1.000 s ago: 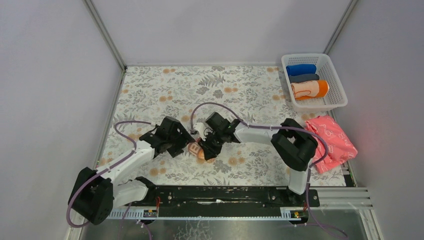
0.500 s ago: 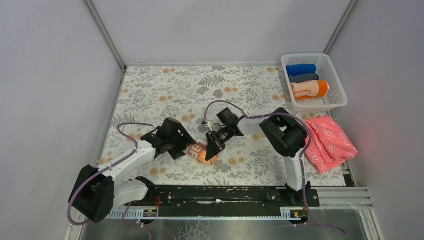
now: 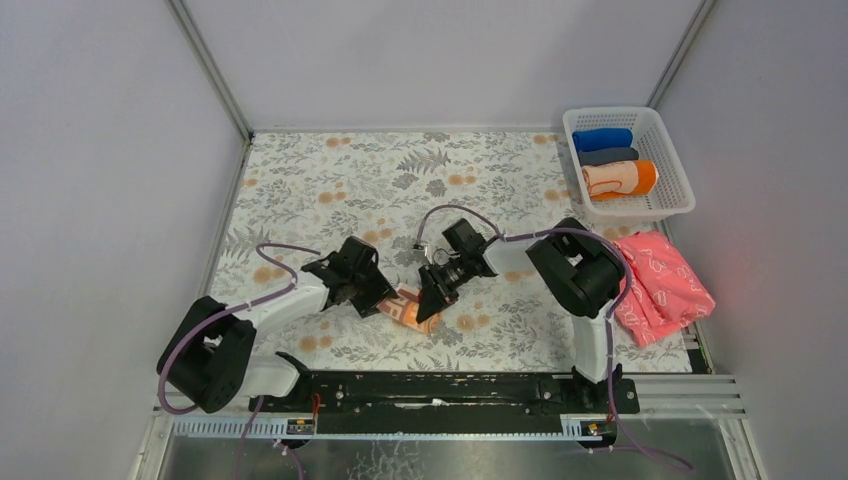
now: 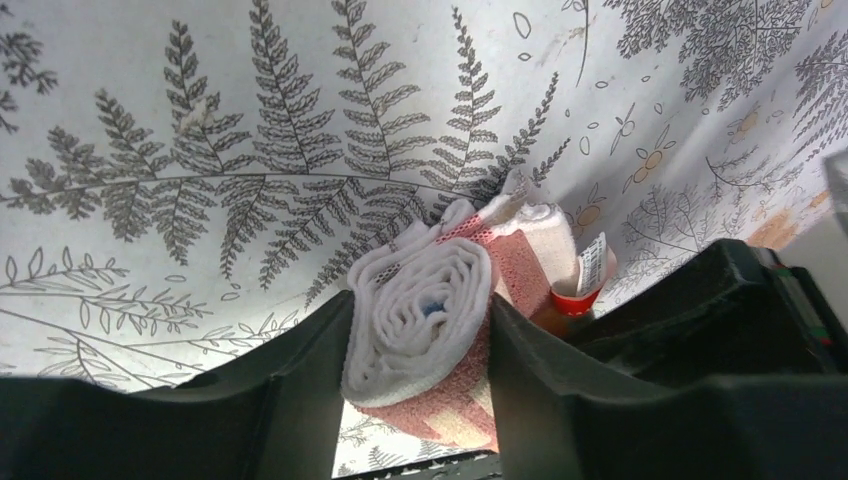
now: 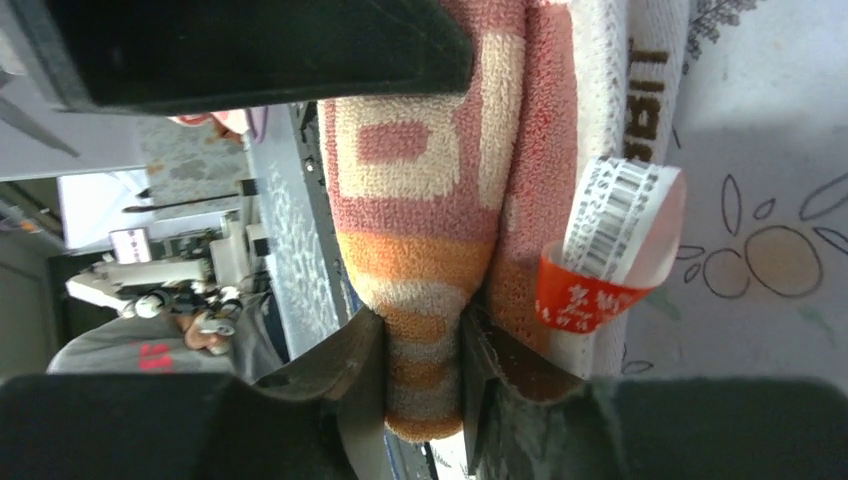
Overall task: Roll the towels
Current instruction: Roll the towel at the center of the board.
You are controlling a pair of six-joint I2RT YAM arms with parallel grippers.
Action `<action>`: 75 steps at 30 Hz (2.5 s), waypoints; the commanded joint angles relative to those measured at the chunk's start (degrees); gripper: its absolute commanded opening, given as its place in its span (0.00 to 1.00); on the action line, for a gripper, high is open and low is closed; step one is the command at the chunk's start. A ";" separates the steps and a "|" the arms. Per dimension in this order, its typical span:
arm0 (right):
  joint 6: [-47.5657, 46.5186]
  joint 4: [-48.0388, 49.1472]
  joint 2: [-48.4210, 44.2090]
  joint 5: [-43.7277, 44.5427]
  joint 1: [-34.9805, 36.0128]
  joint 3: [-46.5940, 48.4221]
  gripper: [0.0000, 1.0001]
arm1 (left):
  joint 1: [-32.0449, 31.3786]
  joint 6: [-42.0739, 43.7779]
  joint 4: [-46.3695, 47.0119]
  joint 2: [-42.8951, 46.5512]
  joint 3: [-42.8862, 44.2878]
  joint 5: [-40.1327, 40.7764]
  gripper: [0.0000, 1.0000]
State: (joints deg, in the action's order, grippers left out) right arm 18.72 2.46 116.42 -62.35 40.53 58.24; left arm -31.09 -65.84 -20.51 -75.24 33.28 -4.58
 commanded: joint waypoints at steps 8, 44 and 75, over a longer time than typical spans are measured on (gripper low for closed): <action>-12.28 -12.58 -20.45 35.76 7.13 -0.08 0.67 | -0.34 1.97 1.29 -2.59 -0.51 0.91 0.40; -18.76 -14.36 -17.28 51.64 23.01 -3.05 0.14 | -0.53 1.43 -4.55 5.43 2.66 4.68 0.64; -1.96 -0.25 -2.52 12.85 3.69 -6.85 0.11 | -0.89 -0.92 2.77 7.91 -4.33 -1.71 0.72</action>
State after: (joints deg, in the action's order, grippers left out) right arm 16.91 8.45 110.85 -54.85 44.40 51.99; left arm -31.51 -66.43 -20.08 -67.94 29.78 -5.85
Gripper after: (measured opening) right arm 0.307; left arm 0.720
